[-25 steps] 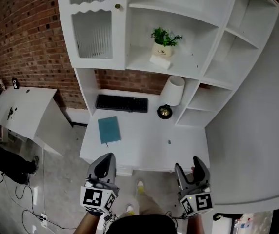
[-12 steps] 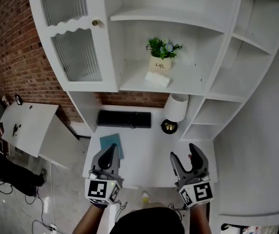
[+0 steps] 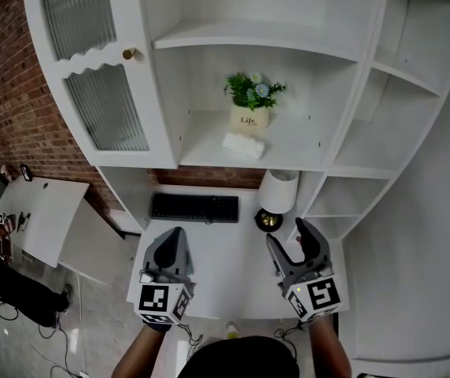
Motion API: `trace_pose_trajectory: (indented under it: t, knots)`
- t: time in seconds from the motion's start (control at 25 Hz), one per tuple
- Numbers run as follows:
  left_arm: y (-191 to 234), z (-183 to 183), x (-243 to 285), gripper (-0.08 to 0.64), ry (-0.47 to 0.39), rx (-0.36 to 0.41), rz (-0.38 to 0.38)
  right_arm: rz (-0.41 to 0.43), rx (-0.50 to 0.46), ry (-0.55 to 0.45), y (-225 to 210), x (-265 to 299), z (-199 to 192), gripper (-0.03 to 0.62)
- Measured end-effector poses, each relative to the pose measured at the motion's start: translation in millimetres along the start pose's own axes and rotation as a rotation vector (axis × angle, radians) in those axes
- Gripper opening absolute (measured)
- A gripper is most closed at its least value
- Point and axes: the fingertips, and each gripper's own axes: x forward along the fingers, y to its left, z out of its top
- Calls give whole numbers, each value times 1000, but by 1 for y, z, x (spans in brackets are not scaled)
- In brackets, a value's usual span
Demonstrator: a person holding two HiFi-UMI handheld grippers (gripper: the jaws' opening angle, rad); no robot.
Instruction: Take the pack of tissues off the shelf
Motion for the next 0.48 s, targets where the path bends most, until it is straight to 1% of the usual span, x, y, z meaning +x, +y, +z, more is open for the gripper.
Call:
trace_pose_trajectory:
  t: [0.12,0.2,0.24,0.32,0.48]
  knots:
    - [1,0,19,15,-6,37,-4,28,-7,3,-4,21,-4,276]
    - [7,0,34,16,-11,78,12,22,0,7,-8,37,-9,276]
    - [11,-1,41,16,-10,87,20,19,4,13,-9,46,-12,276]
    - [14,-2,54,15,-3,86,22,18,9,21,-10,62,-15,276]
    - [15,4,76,15,-11,84,3,13,5,10,-21,91,-6,276]
